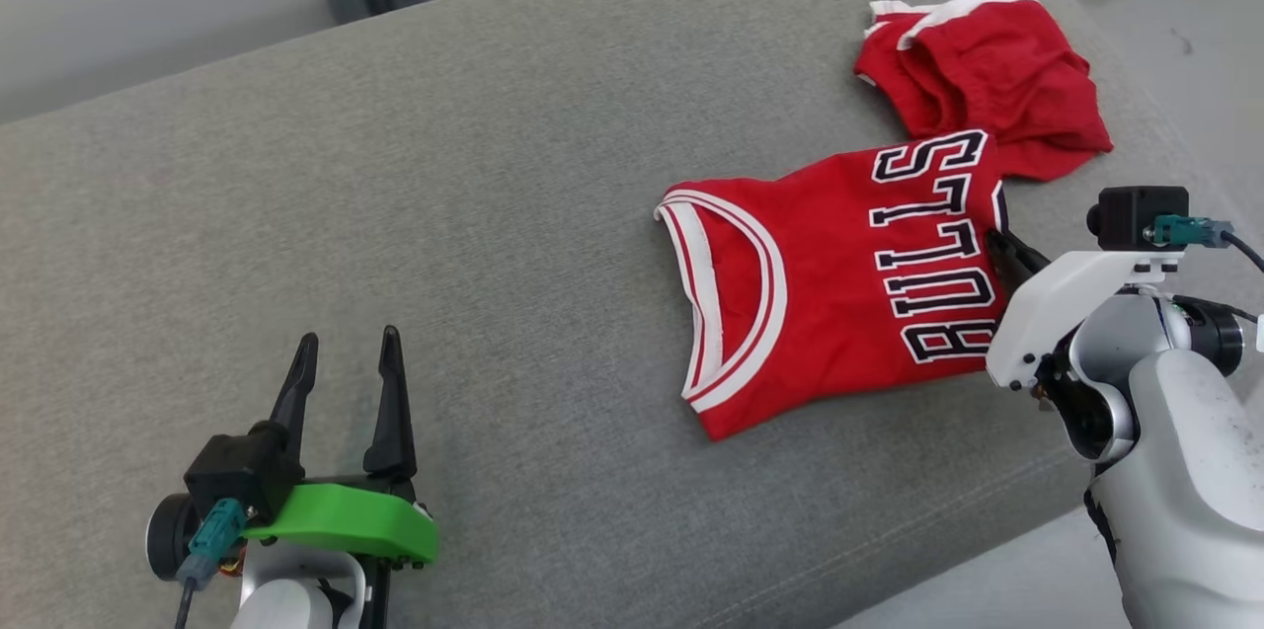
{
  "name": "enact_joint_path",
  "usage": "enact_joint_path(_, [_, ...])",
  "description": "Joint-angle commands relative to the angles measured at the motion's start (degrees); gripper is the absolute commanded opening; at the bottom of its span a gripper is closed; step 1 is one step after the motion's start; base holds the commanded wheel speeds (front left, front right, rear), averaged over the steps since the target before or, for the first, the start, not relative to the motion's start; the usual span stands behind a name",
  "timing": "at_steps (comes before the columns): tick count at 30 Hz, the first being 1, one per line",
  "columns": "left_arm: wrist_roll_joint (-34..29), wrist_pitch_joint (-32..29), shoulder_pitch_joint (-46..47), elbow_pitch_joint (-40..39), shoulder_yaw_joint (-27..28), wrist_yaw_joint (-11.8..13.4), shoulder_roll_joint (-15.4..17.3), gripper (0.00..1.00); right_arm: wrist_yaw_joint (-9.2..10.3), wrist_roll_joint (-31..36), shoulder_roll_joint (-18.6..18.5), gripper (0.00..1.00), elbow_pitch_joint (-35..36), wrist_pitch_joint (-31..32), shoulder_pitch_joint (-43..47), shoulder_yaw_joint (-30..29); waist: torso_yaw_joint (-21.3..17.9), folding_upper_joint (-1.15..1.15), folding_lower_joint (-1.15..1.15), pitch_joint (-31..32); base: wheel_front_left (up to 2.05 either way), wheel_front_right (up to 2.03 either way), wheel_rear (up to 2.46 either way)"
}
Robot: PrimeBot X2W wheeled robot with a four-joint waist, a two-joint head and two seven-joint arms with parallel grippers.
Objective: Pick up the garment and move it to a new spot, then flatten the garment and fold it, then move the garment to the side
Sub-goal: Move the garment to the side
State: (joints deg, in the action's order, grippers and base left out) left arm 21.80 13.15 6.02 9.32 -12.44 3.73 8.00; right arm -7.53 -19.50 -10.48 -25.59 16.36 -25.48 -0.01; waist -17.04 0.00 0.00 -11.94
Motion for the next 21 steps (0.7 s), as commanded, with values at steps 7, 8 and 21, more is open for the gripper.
enact_joint_path(7, [-0.2,-0.7,1.2,-0.7,-0.1,0.4,1.2,1.00,0.09,1.1,0.9,0.00,-0.5,-1.4,-3.0,0.2,-3.8,0.00,0.00,-3.7,0.00,0.00,0.00])
enact_joint_path(8, [-0.1,-0.7,1.2,-0.7,-0.2,0.4,1.1,1.00,0.10,1.2,0.8,0.00,-0.6,-1.5,-3.4,0.2,-3.4,0.00,0.00,-3.6,0.00,0.00,0.00])
enact_joint_path(21, [1.1,0.5,0.6,0.3,-0.2,0.7,-0.3,1.00,0.10,3.5,-3.6,0.00,-4.2,1.1,-15.8,-3.7,3.7,0.00,0.00,-1.9,0.00,0.00,0.00])
